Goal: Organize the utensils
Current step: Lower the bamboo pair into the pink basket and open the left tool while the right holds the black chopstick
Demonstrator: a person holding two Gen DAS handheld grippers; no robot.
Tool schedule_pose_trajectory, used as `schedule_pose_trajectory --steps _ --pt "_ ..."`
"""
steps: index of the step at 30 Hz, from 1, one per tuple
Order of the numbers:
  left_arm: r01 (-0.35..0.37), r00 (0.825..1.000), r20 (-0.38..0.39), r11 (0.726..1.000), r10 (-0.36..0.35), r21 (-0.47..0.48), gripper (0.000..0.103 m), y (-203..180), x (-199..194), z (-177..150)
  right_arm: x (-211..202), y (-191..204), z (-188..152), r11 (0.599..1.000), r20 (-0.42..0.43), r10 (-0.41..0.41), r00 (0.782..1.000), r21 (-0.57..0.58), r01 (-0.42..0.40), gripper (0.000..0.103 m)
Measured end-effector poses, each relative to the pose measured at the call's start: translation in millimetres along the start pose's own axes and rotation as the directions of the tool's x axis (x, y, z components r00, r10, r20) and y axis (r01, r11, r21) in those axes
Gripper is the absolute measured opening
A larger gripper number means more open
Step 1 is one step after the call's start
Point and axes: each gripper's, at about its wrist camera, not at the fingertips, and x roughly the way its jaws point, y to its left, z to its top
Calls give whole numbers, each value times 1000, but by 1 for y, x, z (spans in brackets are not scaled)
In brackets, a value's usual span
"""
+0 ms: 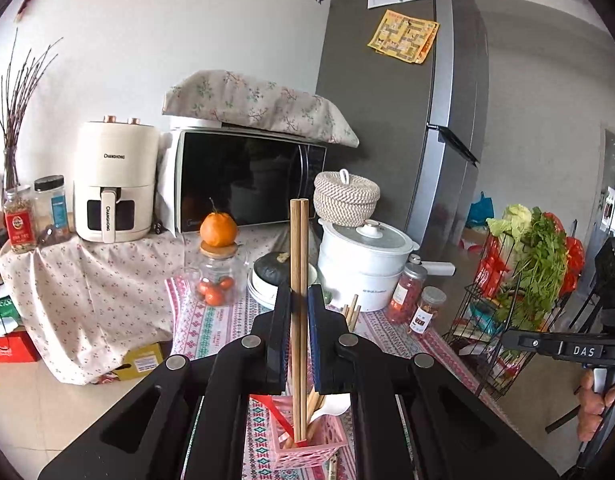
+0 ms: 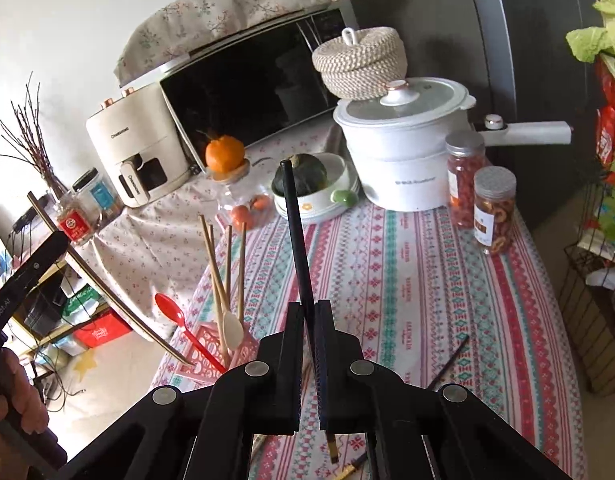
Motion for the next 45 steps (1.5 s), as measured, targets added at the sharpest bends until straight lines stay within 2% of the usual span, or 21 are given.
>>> schedule_pose_trajectory --steps 1,5,7,11,12,13,14,16,19,21,25,27,30,31,32,34,37,41,45 --pt "-6 1000 -5 1000 6 3 8 0 3 -2 -1 2 0 1000 1 7 1000 -5 -7 0" --pt "-29 1000 0 999 29 19 8 1 14 -11 -8 13 2 999 27 30 999 -33 -29 0" --pt "-43 999 -24 999 44 23 8 2 24 -16 -8 17 3 999 25 31 999 -42 -29 0" --pt "-34 996 -79 999 32 -29 8 8 35 -21 17 7 2 1000 -61 12 998 -5 -12 1" --pt "-31 997 -74 999 28 -36 8 9 34 -20 28 1 0 1000 -95 3 996 11 -2 4" --pt "-28 998 -66 999 26 -38 8 9 32 -19 41 -6 -1 1000 -132 -11 991 27 14 12" --pt "-24 998 -58 999 22 -38 8 9 30 -17 55 -13 -2 999 -170 -21 985 40 29 29" --pt "-19 999 -44 999 17 -39 8 8 27 -15 87 -27 -4 996 -237 -55 970 51 69 46" --pt "-12 1000 -19 999 11 -39 8 8 21 -11 138 -46 -10 991 -334 -89 938 62 117 46" --pt "-6 1000 -5 999 6 -40 8 8 16 -8 169 -57 -17 986 -401 -105 910 75 147 46" --pt "3 1000 9 999 -2 -43 8 12 11 -4 219 -68 -29 979 -473 -141 870 63 194 45" --pt "2 1000 10 999 -1 -47 8 15 10 -2 238 -70 -37 977 -504 -159 849 46 210 41" --pt "6 1000 9 998 -6 -58 8 19 11 0 257 -70 -50 975 -549 -169 819 26 219 29" --pt "7 1000 8 998 -7 -62 8 20 11 0 256 -64 -49 973 -512 -211 833 -26 230 21" --pt "8 1000 6 998 -7 -64 8 21 11 0 260 -59 -50 966 -515 -254 819 -87 245 6" --pt "8 1000 5 998 -7 -69 8 21 12 0 259 -56 -52 960 -502 -279 818 -117 256 5" --pt "7 1000 6 998 -6 -66 8 22 12 0 248 -59 -51 964 -491 -257 832 -74 254 5" --pt "6 1000 8 998 -6 -70 8 22 12 0 196 -48 -40 980 -395 -191 899 -31 195 5" --pt "5 1000 21 997 -4 -77 8 22 9 1 131 -32 -28 992 -256 -122 959 -20 121 5"
